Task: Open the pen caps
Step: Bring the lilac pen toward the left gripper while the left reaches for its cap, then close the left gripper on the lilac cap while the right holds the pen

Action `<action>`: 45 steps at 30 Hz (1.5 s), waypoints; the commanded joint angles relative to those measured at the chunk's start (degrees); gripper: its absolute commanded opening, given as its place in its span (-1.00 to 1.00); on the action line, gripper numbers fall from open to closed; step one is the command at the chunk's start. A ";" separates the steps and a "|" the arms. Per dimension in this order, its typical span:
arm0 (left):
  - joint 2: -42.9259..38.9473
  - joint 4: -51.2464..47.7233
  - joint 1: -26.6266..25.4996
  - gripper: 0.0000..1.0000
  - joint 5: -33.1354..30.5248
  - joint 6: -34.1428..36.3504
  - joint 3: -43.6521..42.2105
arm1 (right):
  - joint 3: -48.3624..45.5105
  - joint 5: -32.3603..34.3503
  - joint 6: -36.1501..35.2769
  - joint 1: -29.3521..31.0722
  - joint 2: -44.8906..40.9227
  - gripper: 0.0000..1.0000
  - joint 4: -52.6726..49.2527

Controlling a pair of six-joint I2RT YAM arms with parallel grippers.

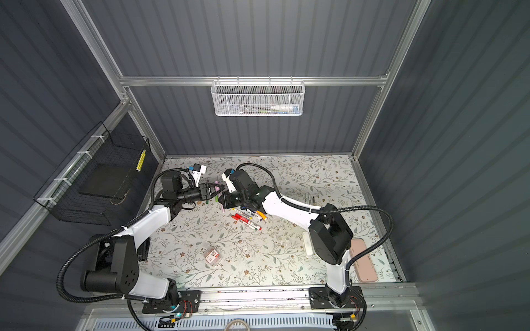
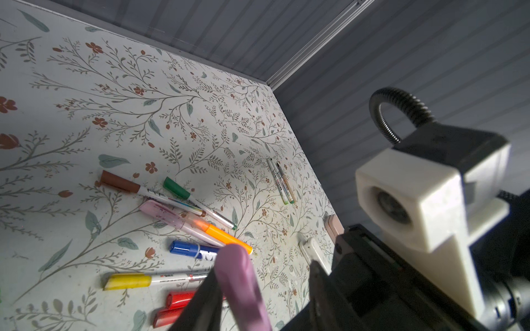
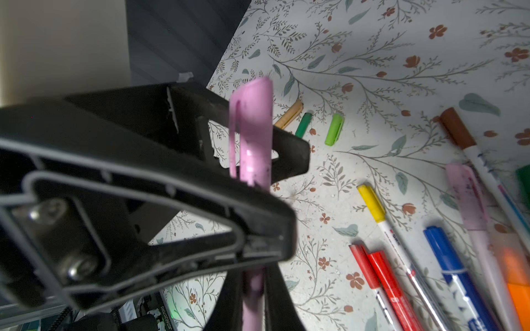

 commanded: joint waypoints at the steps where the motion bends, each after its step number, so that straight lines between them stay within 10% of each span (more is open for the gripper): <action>1: 0.77 0.30 -0.32 -0.24 -0.03 -0.19 0.54 | 3.05 1.43 -0.73 0.45 1.12 -1.00 -2.79; 12: 0.22 0.06 -0.32 -0.83 -0.48 0.19 0.32 | 3.00 1.20 -1.18 0.63 1.26 -0.98 -2.47; 21: -0.13 2.65 -0.30 -0.86 0.60 -2.90 -0.01 | 5.68 0.44 -1.10 0.63 3.99 -0.51 -1.72; 28: -0.61 2.26 -0.24 -0.87 0.36 -2.81 0.18 | 7.05 0.41 -1.29 0.63 5.35 -0.99 -2.51; 45: 3.13 -27.09 5.53 -1.00 -6.72 10.09 26.22 | -10.98 -1.01 1.95 5.63 -1.61 -1.00 3.21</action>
